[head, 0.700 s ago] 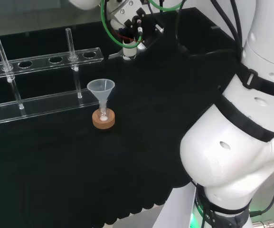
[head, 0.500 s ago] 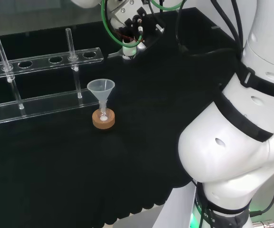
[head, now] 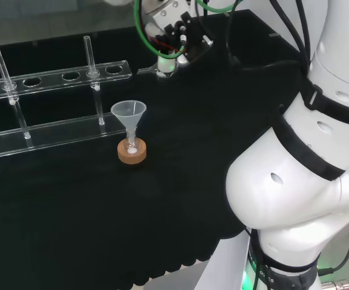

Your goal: Put the weighing funnel back on the table.

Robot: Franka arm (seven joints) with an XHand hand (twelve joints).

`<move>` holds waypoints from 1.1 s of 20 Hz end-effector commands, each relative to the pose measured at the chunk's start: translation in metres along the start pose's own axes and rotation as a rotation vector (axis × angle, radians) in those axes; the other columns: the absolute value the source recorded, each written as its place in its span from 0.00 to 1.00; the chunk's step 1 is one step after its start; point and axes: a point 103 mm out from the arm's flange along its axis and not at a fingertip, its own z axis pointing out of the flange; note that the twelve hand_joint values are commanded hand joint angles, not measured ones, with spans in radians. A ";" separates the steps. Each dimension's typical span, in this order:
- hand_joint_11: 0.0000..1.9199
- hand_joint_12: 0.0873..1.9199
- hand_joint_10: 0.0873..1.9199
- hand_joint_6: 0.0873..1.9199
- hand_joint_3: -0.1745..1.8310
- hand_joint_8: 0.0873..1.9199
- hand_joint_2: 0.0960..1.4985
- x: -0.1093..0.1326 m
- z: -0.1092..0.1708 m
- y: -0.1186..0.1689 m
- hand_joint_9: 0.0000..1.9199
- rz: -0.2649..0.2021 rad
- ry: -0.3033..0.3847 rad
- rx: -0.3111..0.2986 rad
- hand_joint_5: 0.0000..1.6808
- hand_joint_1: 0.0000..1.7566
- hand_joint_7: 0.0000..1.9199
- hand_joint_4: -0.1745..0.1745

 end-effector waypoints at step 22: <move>0.59 0.38 0.00 0.04 0.37 0.25 0.39 -0.022 0.094 0.082 0.72 0.007 0.157 0.006 0.90 0.66 0.50 1.00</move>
